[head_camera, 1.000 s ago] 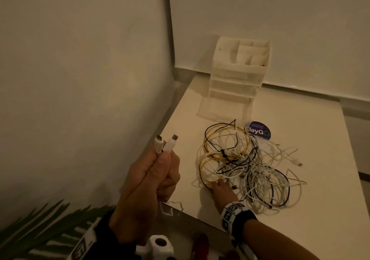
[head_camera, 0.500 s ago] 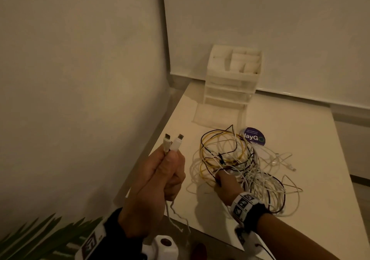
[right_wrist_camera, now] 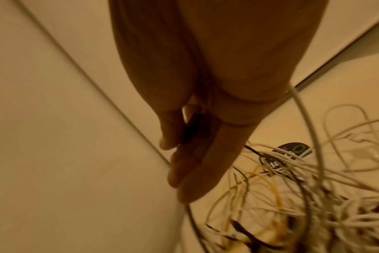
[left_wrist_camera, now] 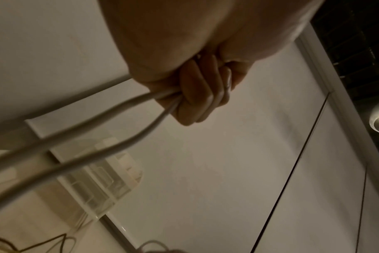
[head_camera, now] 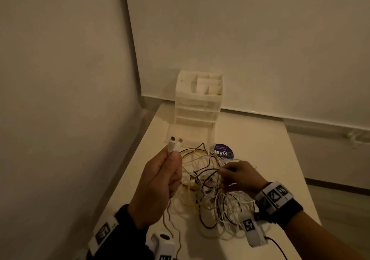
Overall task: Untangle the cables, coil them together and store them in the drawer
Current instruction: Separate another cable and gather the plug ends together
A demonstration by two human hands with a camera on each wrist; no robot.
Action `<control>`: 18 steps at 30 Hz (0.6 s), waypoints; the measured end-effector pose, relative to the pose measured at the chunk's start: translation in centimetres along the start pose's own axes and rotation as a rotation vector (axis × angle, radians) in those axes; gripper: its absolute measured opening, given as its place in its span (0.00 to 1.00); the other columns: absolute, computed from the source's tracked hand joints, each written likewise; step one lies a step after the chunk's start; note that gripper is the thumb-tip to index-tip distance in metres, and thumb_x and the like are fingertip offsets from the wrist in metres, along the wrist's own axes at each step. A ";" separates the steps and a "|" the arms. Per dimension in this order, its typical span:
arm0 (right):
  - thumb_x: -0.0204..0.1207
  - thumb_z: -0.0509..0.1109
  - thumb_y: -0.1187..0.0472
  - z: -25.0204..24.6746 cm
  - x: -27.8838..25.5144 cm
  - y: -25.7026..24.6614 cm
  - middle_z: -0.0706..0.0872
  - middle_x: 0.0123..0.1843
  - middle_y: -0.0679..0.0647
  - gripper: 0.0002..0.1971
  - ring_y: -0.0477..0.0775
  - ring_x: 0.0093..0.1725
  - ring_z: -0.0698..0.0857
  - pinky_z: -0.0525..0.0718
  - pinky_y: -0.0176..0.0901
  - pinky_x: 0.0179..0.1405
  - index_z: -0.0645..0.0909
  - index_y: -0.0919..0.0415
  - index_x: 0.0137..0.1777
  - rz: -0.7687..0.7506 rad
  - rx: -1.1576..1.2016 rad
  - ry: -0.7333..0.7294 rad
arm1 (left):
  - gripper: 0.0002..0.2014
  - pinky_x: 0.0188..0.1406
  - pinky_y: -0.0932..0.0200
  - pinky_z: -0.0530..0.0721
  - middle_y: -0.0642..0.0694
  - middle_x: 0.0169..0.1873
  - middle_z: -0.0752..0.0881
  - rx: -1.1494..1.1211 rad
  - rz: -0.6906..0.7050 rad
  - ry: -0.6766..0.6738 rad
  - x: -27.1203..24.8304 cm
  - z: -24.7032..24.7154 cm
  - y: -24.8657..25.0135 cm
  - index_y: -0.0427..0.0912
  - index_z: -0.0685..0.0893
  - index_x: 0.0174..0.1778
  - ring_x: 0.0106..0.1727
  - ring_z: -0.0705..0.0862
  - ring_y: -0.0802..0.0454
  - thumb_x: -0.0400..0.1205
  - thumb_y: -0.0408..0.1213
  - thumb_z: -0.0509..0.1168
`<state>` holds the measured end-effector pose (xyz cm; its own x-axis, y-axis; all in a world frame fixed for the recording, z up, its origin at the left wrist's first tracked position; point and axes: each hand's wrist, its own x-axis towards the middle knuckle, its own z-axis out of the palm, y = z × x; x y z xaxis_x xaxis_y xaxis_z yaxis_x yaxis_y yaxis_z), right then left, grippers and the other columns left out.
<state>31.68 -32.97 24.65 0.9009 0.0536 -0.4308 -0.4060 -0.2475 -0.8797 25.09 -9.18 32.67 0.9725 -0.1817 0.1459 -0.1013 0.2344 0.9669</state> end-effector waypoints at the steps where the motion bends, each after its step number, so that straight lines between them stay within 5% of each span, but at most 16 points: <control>1: 0.80 0.71 0.64 -0.7 -0.6 -1.0 0.83 0.32 0.64 0.10 0.60 0.31 0.85 0.91 0.57 0.41 0.83 0.72 0.41 -0.005 0.057 0.028 | 0.18 0.17 0.68 0.57 0.50 0.22 0.61 0.001 0.001 -0.005 0.4 0.3 0.0 0.51 0.69 0.26 0.21 0.55 0.57 0.84 0.44 0.53; 6: 0.76 0.74 0.63 -5.0 -1.6 -7.7 0.84 0.27 0.63 0.14 0.60 0.27 0.87 0.91 0.49 0.32 0.82 0.79 0.44 -0.145 -0.035 0.329 | 0.15 0.16 0.68 0.57 0.53 0.22 0.62 0.022 0.039 -0.014 2.8 2.2 0.0 0.42 0.66 0.32 0.21 0.56 0.57 0.84 0.45 0.54; 11: 0.73 0.75 0.44 -8.5 -1.4 -12.6 0.89 0.25 0.54 0.21 0.50 0.24 0.89 0.91 0.45 0.35 0.84 0.64 0.35 -0.130 -0.990 0.298 | 0.14 0.17 0.64 0.55 0.50 0.25 0.60 0.019 0.076 -0.080 4.3 4.2 0.8 0.40 0.66 0.36 0.23 0.55 0.56 0.83 0.46 0.53; 13: 0.71 0.74 0.39 -9.4 -1.4 -14.1 0.88 0.23 0.52 0.24 0.47 0.22 0.87 0.90 0.44 0.34 0.84 0.63 0.32 -0.088 -1.139 0.312 | 0.15 0.18 0.62 0.53 0.48 0.26 0.59 0.013 0.077 -0.097 4.6 4.7 0.9 0.41 0.66 0.36 0.24 0.53 0.53 0.84 0.46 0.53; 15: 0.73 0.73 0.41 -10.3 -1.1 -15.0 0.88 0.23 0.53 0.23 0.45 0.22 0.87 0.87 0.41 0.31 0.84 0.63 0.32 -0.181 -1.027 0.368 | 0.15 0.19 0.61 0.52 0.48 0.26 0.59 0.009 0.073 -0.097 4.9 5.1 0.7 0.42 0.66 0.35 0.24 0.53 0.52 0.84 0.46 0.54; 18: 0.75 0.76 0.53 -10.9 -1.0 -15.4 0.88 0.30 0.60 0.17 0.57 0.33 0.91 0.91 0.52 0.40 0.84 0.69 0.36 -0.372 -0.288 0.419 | 0.12 0.18 0.63 0.55 0.49 0.24 0.61 0.024 0.073 -0.095 5.6 5.2 0.3 0.46 0.71 0.34 0.23 0.55 0.53 0.83 0.46 0.56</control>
<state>38.71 -39.79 40.81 0.9812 -0.1833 0.0603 -0.0490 -0.5389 -0.8409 29.43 -15.13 34.90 0.9381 -0.2551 0.2343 -0.1773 0.2273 0.9575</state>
